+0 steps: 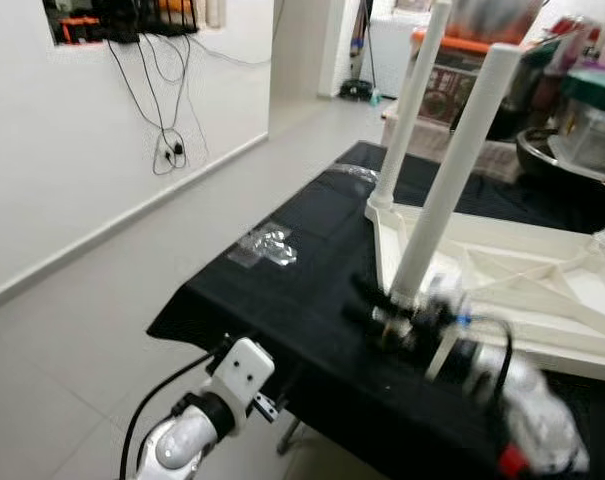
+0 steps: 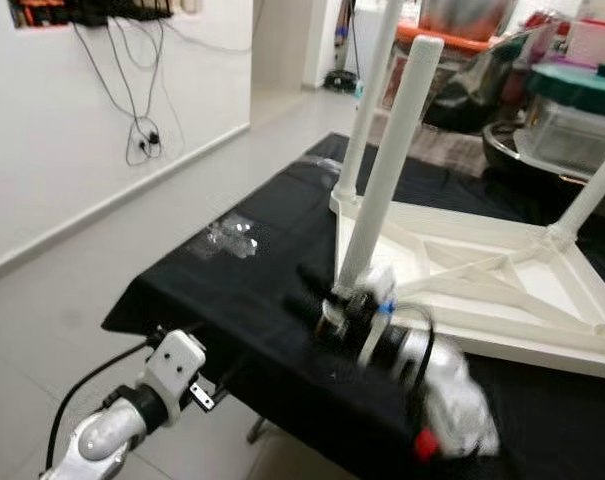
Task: Building children table
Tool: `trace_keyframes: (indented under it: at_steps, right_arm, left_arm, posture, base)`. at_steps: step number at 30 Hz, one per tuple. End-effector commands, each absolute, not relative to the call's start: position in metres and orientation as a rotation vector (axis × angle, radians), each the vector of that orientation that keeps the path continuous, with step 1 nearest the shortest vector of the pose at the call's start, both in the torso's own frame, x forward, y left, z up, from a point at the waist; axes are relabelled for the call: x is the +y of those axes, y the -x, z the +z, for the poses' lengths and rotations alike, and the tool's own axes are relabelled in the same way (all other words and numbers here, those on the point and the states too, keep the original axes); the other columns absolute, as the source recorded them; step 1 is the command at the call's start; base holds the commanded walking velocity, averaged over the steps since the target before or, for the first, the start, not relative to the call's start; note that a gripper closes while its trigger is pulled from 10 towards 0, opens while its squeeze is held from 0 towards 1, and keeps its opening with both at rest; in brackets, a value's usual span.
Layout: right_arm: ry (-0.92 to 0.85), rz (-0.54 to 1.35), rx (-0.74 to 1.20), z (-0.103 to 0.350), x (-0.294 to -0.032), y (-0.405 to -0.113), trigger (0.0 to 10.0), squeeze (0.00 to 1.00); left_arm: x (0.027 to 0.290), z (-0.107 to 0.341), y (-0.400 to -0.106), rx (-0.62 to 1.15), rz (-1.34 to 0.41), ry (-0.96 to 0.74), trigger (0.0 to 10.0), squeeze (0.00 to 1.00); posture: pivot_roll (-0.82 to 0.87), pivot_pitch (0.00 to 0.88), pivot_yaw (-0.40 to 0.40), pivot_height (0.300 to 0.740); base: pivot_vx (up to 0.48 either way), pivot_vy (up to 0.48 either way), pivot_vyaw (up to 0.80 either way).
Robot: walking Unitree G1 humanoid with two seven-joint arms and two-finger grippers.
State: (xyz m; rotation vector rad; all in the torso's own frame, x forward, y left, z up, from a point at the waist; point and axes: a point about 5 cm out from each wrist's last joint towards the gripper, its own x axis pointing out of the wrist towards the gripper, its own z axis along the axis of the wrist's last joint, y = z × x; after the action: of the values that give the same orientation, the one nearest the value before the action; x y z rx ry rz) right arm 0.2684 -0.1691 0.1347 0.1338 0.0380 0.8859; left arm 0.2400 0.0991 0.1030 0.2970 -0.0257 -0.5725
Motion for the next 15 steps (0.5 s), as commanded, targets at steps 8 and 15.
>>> trace_keyframes:
  at_steps: [8,15]
  right_arm:
    - [-0.159,0.843,0.011,0.139,-0.161,-0.252,10.0,0.0]
    - [-0.126,0.616,0.03,0.128,-0.167,-0.241,10.0,0.0]
  left_arm:
    - [0.1,0.098,-0.24,-0.012,-0.575,-0.302,10.0,0.0]
    - [0.103,0.1,-0.239,-0.026,-0.54,-0.291,10.0,0.0]
  posture:
    - [0.0,0.0,-0.068,0.74]
    - [0.0,0.0,-0.066,0.74]
  base:
    - [0.0,0.0,0.0]
    - [0.0,0.0,-0.52]
